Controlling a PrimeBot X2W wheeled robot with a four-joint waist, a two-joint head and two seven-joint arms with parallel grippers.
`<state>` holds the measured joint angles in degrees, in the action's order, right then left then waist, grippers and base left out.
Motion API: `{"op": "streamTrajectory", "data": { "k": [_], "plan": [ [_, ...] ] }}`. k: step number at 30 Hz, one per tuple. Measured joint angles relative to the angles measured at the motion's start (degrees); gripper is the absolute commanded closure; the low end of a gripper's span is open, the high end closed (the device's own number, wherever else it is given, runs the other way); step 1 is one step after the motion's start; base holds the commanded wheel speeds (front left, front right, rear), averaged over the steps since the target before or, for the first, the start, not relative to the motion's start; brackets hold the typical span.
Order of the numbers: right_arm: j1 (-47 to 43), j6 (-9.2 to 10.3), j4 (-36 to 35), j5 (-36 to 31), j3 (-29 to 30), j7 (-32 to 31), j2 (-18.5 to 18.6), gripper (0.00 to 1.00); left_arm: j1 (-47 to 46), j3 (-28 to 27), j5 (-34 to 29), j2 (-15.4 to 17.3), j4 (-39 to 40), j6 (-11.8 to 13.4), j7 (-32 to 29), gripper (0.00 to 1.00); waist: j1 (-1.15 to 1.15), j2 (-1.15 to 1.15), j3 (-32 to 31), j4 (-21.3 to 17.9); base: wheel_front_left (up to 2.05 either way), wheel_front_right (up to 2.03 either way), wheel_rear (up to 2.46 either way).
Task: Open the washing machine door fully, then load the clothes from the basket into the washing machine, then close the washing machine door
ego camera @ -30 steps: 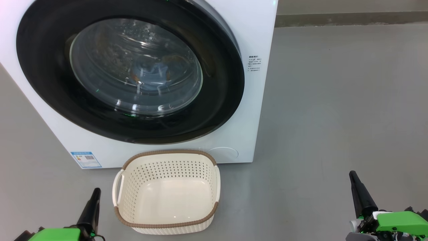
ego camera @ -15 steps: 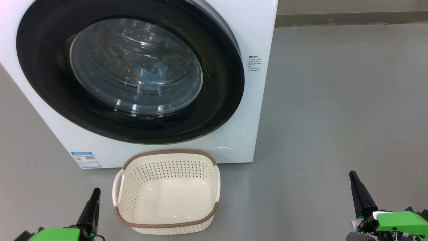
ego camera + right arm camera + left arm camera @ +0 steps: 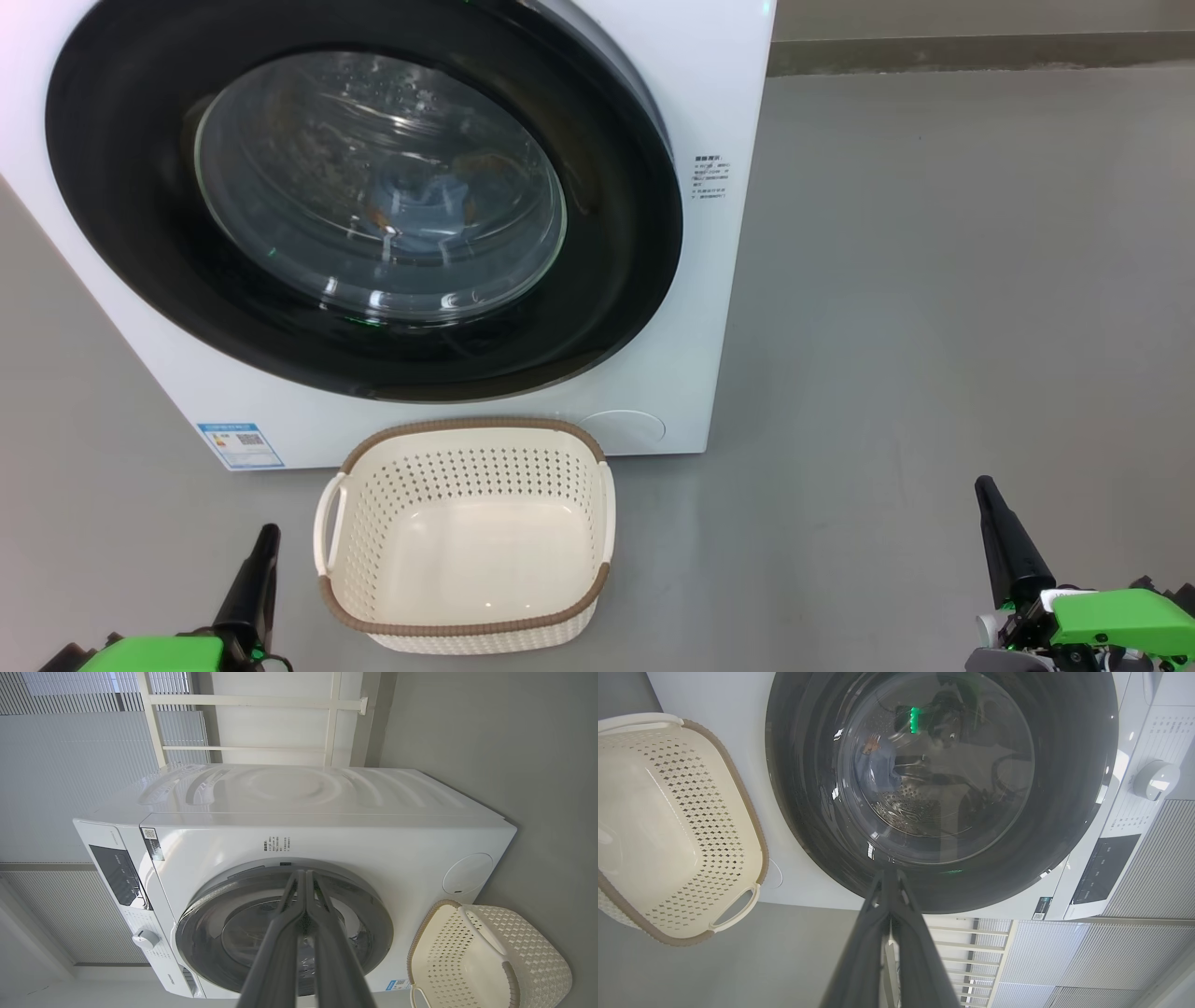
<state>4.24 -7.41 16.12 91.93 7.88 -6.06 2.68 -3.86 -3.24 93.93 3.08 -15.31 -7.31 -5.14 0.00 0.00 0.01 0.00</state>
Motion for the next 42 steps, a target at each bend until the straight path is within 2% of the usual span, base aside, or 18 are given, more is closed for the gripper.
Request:
{"op": "streamTrajectory", "data": {
  "k": [42],
  "plan": [
    [0.00, 0.00, 0.00, 0.00, 0.00, 0.00, 0.00, 1.00, 0.00, -0.32, -0.34, -0.24, -0.12, 0.00, -0.10, 1.00, -0.01, 0.00, 0.00, 0.00, 0.00, 0.00, 0.00]
  ]
}}
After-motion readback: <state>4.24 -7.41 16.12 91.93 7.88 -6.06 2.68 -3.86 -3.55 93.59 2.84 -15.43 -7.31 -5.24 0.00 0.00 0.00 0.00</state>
